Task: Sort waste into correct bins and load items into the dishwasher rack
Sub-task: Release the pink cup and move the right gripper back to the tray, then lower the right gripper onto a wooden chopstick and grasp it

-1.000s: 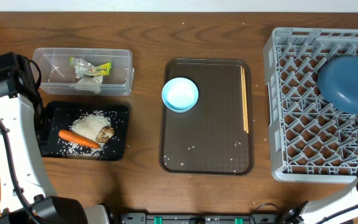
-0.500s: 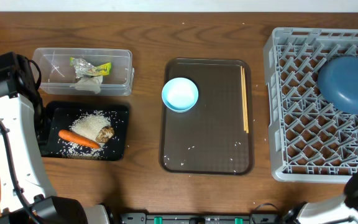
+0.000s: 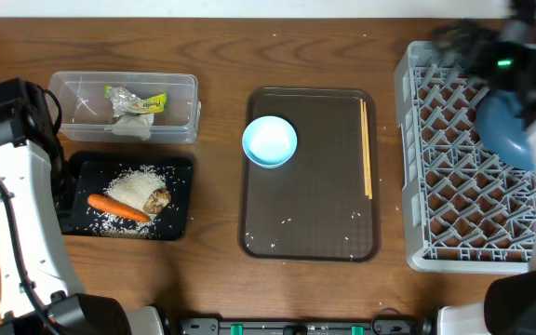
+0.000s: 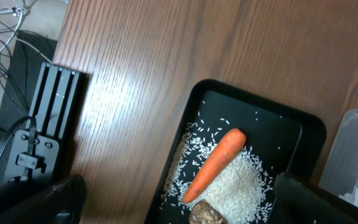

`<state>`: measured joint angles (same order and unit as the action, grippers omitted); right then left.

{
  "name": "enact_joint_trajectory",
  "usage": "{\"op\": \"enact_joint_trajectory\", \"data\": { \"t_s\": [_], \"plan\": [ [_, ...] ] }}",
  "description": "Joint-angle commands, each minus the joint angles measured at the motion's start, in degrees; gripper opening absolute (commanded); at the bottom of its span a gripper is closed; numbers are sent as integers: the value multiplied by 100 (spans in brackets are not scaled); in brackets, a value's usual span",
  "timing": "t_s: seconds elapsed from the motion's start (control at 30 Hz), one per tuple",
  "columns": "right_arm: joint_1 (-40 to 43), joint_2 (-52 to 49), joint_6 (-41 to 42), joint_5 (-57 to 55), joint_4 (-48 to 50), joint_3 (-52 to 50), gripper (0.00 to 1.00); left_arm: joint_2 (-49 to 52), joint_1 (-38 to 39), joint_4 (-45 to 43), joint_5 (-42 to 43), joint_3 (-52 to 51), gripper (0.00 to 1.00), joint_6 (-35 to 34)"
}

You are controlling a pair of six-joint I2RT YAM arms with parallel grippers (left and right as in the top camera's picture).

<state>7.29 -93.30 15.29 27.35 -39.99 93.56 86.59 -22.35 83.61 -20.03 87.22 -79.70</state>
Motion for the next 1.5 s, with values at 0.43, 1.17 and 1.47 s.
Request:
{"op": "enact_joint_trajectory", "data": {
  "t_s": [0.43,1.17,1.47],
  "plan": [
    [-2612,-1652,837,-2736,-778,7,98,26,-24,31,-96,-11,98,-74],
    [-2693,-2472,1270,-3467,-1633,-85,89,26,-24,31,-96,-11,98,-76],
    [-2653,-2474,841,-3134,-1239,-675,86,26,-24,31,-96,-11,98,-74]
  ]
}}
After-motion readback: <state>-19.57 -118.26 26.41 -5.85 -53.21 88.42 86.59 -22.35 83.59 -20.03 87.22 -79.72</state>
